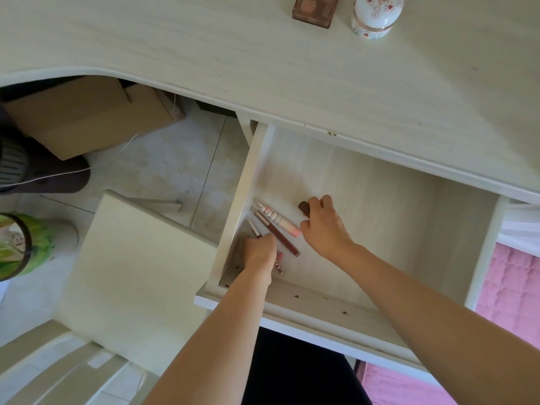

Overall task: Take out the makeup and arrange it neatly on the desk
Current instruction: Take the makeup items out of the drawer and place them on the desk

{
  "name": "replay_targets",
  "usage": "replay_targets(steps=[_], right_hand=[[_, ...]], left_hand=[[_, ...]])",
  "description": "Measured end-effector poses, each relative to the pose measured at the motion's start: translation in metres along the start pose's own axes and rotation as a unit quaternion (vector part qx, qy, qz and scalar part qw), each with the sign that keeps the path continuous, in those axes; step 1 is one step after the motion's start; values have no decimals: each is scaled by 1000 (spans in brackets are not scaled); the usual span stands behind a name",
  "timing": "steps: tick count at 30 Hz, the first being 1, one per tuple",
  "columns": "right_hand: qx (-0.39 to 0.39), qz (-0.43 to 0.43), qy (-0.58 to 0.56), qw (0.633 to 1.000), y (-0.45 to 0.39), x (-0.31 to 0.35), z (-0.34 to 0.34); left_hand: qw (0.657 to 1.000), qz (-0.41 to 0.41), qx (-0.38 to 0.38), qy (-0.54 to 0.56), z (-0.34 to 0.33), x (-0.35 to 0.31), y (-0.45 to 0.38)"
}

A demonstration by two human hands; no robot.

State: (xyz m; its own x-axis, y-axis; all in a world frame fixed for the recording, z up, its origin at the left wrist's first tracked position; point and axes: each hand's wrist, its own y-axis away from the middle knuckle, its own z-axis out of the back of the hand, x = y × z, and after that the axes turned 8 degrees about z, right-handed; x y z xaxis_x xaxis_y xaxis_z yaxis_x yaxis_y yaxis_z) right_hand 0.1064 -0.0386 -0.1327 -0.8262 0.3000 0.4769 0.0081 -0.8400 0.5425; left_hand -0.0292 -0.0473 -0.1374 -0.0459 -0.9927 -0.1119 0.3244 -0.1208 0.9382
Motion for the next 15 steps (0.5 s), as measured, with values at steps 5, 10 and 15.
replay_targets(steps=[5,10,15], right_hand=[[19,5,-38,999,-6,11,-2],[42,19,-39,998,-14,21,-9],[41,31,-9,999,-22,27,-16]], left_hand=[[1000,2,-16,19,-6,1,-3],[1000,-6,-19,14,-12,4,-7],[998,-35,-48,-4,-15,5,-15]])
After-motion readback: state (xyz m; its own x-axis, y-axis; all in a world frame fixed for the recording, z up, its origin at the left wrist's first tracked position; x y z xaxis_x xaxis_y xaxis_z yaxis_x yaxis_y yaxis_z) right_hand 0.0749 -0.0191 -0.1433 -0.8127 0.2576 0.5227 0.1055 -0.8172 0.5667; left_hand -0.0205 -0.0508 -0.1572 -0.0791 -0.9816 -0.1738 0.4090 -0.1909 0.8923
